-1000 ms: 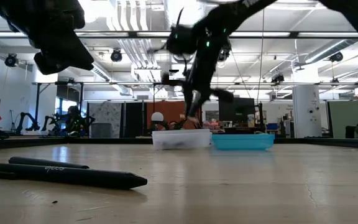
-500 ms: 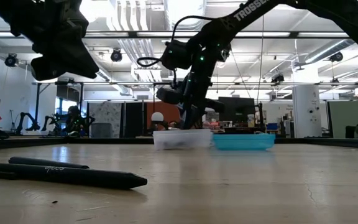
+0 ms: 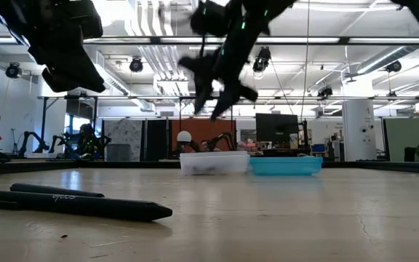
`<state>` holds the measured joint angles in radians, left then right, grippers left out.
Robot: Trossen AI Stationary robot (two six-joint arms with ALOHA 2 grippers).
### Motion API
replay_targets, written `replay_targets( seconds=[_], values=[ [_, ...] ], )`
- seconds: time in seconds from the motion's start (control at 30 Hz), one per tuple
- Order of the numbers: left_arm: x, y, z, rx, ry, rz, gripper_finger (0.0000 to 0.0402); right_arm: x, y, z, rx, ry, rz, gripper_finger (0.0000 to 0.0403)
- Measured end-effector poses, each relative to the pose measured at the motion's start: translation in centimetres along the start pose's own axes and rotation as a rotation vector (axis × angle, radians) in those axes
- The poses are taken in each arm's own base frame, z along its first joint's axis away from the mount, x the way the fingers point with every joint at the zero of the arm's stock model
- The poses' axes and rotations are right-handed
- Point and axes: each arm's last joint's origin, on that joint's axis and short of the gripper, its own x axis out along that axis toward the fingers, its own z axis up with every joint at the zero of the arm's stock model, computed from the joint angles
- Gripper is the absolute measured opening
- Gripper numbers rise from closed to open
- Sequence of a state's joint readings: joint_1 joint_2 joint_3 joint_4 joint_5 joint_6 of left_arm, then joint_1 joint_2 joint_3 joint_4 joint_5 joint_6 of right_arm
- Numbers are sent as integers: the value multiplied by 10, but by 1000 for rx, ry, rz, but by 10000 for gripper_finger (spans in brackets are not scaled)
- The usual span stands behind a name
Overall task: Pick & place school supplies into a supply box
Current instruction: Put the black pen into the supply box
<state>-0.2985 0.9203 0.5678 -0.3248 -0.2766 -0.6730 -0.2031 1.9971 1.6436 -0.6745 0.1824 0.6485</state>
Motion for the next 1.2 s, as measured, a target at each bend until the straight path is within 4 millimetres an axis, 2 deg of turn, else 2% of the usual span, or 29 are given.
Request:
replay_targets(
  seconds=[0.13,0.23,0.37,0.47,0.67,0.9,1.07,1.2],
  values=[
    [0,-1,0,126,17,-32,61,-49,24,-12,19,-95,39,213],
    [0,-3,-1,225,50,-100,61,-92,43,-31,33,-184,42,214],
    [3,-6,-4,390,102,-201,61,-134,66,-70,53,-210,69,214],
    [7,-8,-7,511,143,-272,61,-150,80,-105,106,-163,78,214],
    [18,-14,-18,608,251,-379,61,-153,106,-182,220,-31,39,214],
    [22,-31,-40,637,350,-430,61,-148,123,-252,298,88,-18,214],
    [21,-45,-61,654,389,-392,61,-136,128,-284,272,135,-77,215],
    [29,-55,-71,709,345,-366,61,-124,131,-295,239,161,-103,215]
  ],
)
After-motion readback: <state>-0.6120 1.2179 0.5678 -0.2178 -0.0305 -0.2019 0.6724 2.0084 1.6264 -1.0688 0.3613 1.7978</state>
